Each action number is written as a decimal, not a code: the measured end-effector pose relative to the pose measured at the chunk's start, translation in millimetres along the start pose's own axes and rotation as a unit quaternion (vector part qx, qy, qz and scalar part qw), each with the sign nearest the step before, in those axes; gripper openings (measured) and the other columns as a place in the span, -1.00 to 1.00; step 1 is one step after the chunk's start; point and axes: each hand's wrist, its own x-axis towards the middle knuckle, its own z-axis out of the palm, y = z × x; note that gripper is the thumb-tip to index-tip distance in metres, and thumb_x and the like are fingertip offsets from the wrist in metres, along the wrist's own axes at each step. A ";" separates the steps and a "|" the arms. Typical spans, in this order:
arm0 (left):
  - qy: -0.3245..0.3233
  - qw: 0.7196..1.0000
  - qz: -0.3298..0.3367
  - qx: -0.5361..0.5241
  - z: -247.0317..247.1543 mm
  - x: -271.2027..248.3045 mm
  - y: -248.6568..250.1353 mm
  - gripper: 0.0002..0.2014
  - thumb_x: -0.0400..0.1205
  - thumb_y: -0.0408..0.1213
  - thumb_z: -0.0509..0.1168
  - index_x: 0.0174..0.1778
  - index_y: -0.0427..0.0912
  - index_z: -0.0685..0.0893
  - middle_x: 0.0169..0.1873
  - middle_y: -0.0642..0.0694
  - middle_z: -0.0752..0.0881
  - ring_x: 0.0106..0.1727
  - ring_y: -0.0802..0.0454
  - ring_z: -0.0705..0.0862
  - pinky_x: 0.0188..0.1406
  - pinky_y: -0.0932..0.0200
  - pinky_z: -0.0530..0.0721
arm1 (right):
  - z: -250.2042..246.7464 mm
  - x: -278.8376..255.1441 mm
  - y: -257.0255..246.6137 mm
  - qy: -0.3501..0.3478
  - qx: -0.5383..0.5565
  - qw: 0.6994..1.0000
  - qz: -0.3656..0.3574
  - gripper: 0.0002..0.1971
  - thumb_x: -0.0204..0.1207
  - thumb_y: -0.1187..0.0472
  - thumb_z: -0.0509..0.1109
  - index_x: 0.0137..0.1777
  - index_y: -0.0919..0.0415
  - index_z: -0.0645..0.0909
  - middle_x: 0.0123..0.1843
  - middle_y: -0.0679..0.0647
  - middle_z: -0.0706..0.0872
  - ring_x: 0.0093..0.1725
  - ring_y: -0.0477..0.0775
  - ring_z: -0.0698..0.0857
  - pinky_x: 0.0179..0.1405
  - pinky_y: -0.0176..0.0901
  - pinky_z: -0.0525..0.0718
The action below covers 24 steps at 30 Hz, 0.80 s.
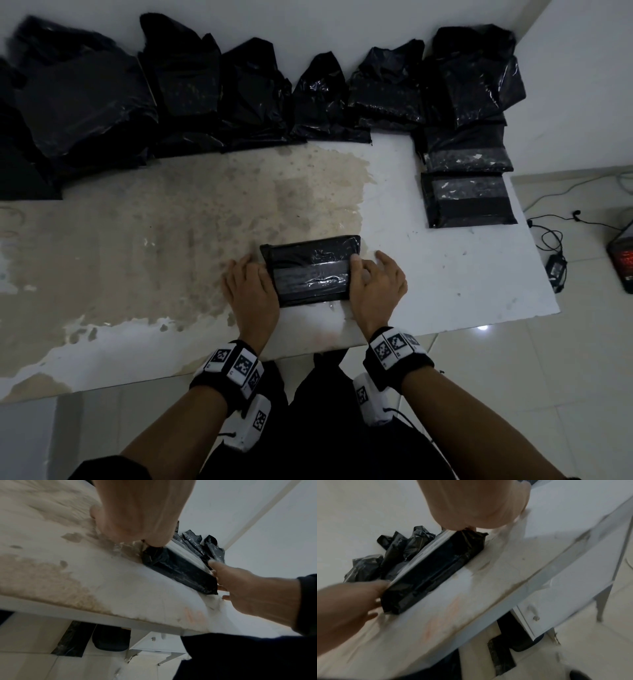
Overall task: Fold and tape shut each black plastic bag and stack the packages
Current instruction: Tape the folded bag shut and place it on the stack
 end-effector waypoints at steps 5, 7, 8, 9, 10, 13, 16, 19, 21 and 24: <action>-0.023 0.999 -0.026 -0.013 -2.9 -5.5 30.1 -0.40 0.61 0.33 0.10 0.10 -0.21 0.53 0.19 -0.18 0.60 0.38 -0.25 0.50 0.56 -0.25 0.28 | 3.7 -7.5 -15.6 0.019 -0.005 1.000 -0.022 -0.31 0.41 -0.51 0.32 0.03 0.18 0.61 0.11 0.09 0.65 0.24 0.23 0.57 0.39 0.11 0.35; -0.019 0.997 -0.052 -0.062 -9.2 -4.4 46.0 -0.50 0.62 0.24 0.27 0.11 -0.17 0.47 0.02 -0.06 0.60 0.16 -0.12 0.59 0.38 -0.06 0.44 | -2.8 -8.0 -23.7 0.017 0.042 0.999 -0.025 -0.39 0.51 -0.43 0.25 0.02 0.20 0.53 0.00 0.08 0.63 0.11 0.21 0.58 0.27 0.02 0.34; -0.025 0.992 -0.071 -0.105 -12.8 -2.6 53.0 -0.57 0.66 0.15 0.31 0.12 -0.16 0.43 -0.06 0.00 0.61 0.05 -0.06 0.64 0.20 0.06 0.52 | -8.3 -7.0 -26.5 0.008 0.065 0.998 -0.023 -0.44 0.57 -0.38 0.18 0.01 0.19 0.50 -0.05 0.06 0.62 0.04 0.20 0.58 0.22 0.03 0.37; -0.036 0.985 -0.086 -0.147 -15.7 -0.4 59.6 -0.61 0.70 0.08 0.30 0.13 -0.16 0.38 -0.11 0.05 0.61 -0.07 0.02 0.67 -0.03 0.16 0.56 | -12.9 -4.6 -27.5 -0.002 0.086 0.996 -0.018 -0.48 0.62 -0.34 0.11 -0.01 0.17 0.47 -0.10 0.04 0.62 -0.03 0.19 0.58 0.17 0.07 0.43; -0.045 0.979 -0.091 -0.177 -17.4 2.7 64.5 -0.64 0.74 0.02 0.27 0.15 -0.17 0.34 -0.14 0.09 0.61 -0.16 0.11 0.67 -0.21 0.24 0.55 | -16.9 -2.0 -27.9 -0.012 0.111 0.994 -0.014 -0.52 0.66 -0.30 0.07 -0.03 0.16 0.43 -0.16 0.04 0.63 -0.12 0.20 0.60 0.08 0.12 0.52; -0.066 0.971 -0.079 -0.217 -19.3 12.1 78.2 -0.69 0.80 -0.02 0.14 0.30 -0.16 0.34 -0.09 0.13 0.61 -0.17 0.23 0.65 -0.30 0.34 0.55 | -26.2 5.7 -28.5 -0.038 0.181 0.982 0.022 -0.64 0.78 -0.15 0.05 -0.07 0.13 0.34 -0.26 0.08 0.62 -0.29 0.19 0.61 -0.22 0.23 0.61; -0.130 0.966 -0.061 -0.215 -15.0 18.2 87.9 -0.64 0.83 0.03 0.00 0.36 -0.14 0.45 0.02 0.05 0.62 -0.02 0.07 0.64 -0.16 0.32 0.53 | -39.6 14.8 -30.9 -0.055 0.231 0.967 0.090 -0.73 0.83 0.01 0.08 -0.10 0.09 0.31 -0.23 0.09 0.60 -0.26 0.10 0.57 -0.21 0.10 0.57; -0.168 0.959 -0.040 -0.225 -12.8 19.9 95.4 -0.67 0.82 0.07 -0.07 0.23 -0.05 0.45 -0.05 0.13 0.61 -0.07 0.19 0.61 -0.16 0.33 0.52 | -51.8 27.0 -27.2 -0.044 0.298 0.936 0.180 -0.75 0.82 0.15 0.07 -0.12 0.18 0.33 -0.24 0.04 0.48 -0.18 0.10 0.46 -0.16 0.03 0.44; -0.175 0.954 -0.044 -0.241 -11.5 22.0 103.9 -0.65 0.81 0.09 -0.08 0.26 -0.06 0.44 -0.05 0.16 0.59 -0.06 0.26 0.59 -0.08 0.19 0.53 | -60.1 36.3 -24.3 -0.048 0.328 0.923 0.193 -0.74 0.81 0.15 0.10 -0.14 0.18 0.36 -0.21 0.03 0.46 -0.14 0.07 0.45 -0.09 0.01 0.45; -0.186 0.948 -0.064 -0.252 -9.6 30.1 120.5 -0.65 0.82 0.10 -0.09 0.25 -0.05 0.42 -0.06 0.16 0.56 -0.07 0.25 0.58 -0.03 0.14 0.52 | -74.4 49.0 -24.6 -0.073 0.370 0.909 0.176 -0.75 0.82 0.07 0.14 -0.06 0.18 0.42 -0.14 -0.01 0.52 -0.10 0.01 0.53 -0.04 -0.09 0.54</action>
